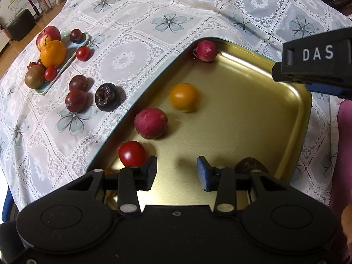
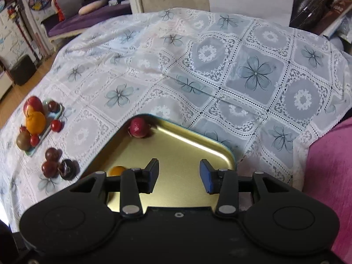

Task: Organize fruits
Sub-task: 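Move both tools back toward the remaining dark fruits beside the tray, then grasp a dark red plum with the left tool while the right tool grasps a dark purple fruit, then carry the plum and the dark purple fruit over the gold tray with both tools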

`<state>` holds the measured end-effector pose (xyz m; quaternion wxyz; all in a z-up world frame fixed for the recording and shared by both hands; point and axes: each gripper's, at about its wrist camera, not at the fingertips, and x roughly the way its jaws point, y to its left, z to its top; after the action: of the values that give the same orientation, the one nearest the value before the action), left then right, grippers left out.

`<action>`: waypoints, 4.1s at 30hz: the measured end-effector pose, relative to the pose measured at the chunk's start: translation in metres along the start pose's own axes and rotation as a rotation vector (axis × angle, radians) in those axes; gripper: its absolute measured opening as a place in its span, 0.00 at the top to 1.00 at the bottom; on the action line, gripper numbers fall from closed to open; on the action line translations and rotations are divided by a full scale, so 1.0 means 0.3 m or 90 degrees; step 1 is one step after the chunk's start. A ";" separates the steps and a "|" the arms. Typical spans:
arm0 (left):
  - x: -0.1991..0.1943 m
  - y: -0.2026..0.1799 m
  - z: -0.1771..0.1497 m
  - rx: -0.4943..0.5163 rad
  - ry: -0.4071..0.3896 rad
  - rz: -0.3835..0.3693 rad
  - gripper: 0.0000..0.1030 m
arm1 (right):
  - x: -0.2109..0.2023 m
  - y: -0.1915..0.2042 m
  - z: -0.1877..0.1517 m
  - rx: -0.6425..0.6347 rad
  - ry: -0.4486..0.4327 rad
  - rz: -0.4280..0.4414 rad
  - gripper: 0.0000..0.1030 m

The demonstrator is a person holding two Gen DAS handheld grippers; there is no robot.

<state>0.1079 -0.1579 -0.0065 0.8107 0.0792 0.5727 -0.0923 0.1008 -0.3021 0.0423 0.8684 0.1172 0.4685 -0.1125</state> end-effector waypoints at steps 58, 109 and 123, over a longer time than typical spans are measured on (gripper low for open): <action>0.236 0.634 0.212 -0.067 -0.017 -0.075 0.58 | 0.061 0.535 -0.117 -0.205 0.001 0.080 0.57; 0.139 0.830 0.197 -0.173 -0.054 -0.030 0.58 | 0.246 0.757 -0.077 -0.224 0.126 0.031 0.55; -0.014 0.616 0.009 -0.098 -0.063 -0.026 0.58 | -0.023 0.496 -0.172 -0.144 0.096 0.028 0.55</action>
<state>0.1534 0.0210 0.0026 0.8398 0.0004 0.5385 -0.0688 0.1019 -0.1446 0.0350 0.8404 0.0370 0.5398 -0.0310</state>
